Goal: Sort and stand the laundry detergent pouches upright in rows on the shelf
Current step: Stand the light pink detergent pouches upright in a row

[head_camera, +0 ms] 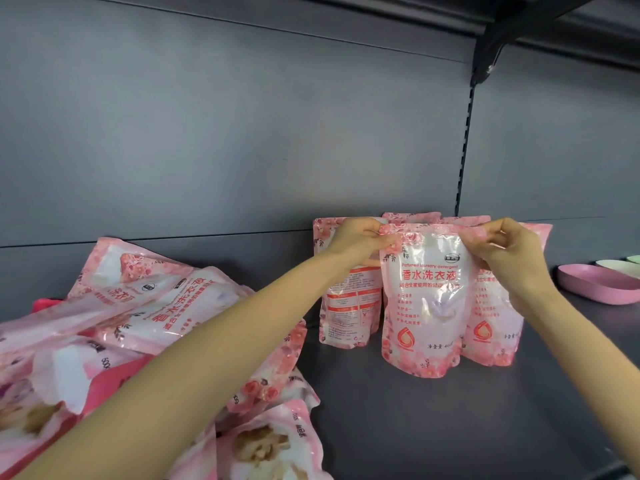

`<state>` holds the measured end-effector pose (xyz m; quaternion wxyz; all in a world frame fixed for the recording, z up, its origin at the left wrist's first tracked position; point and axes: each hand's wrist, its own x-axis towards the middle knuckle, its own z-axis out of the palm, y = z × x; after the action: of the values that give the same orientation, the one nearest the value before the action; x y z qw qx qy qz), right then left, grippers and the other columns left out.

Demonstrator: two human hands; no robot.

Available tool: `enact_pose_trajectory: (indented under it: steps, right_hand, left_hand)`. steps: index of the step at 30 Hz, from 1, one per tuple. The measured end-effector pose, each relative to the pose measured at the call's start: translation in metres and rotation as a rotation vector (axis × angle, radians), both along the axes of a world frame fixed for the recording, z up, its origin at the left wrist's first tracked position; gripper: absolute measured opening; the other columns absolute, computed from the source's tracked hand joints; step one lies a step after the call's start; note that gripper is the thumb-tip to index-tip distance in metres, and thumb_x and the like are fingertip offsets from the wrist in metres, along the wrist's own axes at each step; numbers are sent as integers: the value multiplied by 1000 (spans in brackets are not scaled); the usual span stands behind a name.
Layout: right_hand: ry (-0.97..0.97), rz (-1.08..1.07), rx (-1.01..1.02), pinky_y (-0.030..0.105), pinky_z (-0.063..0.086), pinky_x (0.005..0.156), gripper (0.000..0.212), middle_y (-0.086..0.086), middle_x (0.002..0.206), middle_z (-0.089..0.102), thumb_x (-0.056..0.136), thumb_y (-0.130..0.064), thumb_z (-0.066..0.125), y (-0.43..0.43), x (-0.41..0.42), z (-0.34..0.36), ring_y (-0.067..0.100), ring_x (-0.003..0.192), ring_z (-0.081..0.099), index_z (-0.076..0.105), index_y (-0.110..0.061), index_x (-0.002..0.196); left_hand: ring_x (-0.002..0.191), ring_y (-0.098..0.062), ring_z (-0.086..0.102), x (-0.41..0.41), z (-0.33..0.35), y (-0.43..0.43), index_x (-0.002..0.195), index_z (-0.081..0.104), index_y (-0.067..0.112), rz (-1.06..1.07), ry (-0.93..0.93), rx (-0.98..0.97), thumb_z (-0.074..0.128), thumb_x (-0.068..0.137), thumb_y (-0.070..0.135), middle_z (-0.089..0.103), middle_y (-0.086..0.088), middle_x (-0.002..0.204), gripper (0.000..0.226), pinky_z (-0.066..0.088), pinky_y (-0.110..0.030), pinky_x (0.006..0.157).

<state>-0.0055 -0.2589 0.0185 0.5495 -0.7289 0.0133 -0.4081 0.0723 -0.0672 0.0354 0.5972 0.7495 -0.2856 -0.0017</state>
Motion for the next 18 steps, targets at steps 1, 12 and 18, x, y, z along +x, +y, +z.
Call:
enact_pose_trajectory:
  steps: [1,12,18]
  right_hand:
    - [0,-2,-9,26,50,60,22,1,71,57,83,-18,68,0,0,-1,15,63,56,50,-16,71]
    - [68,-176,-293,32,44,90,47,5,129,54,89,-18,62,13,-9,-12,22,112,53,45,-12,132]
    - [133,-252,-552,32,22,110,69,4,158,8,93,-26,53,37,-24,-35,19,144,12,14,-18,149]
  left_hand:
    - [92,-16,63,0,-1,0,120,56,-2,-1,2,-5,63,87,10,63,-16,115,36,55,-17,64]
    - [87,-12,63,-15,1,32,107,58,6,-29,21,81,50,95,13,64,-6,104,16,54,-19,71]
    - [119,-17,54,-31,-11,71,130,51,13,75,-307,570,43,98,29,54,-4,133,37,41,-24,96]
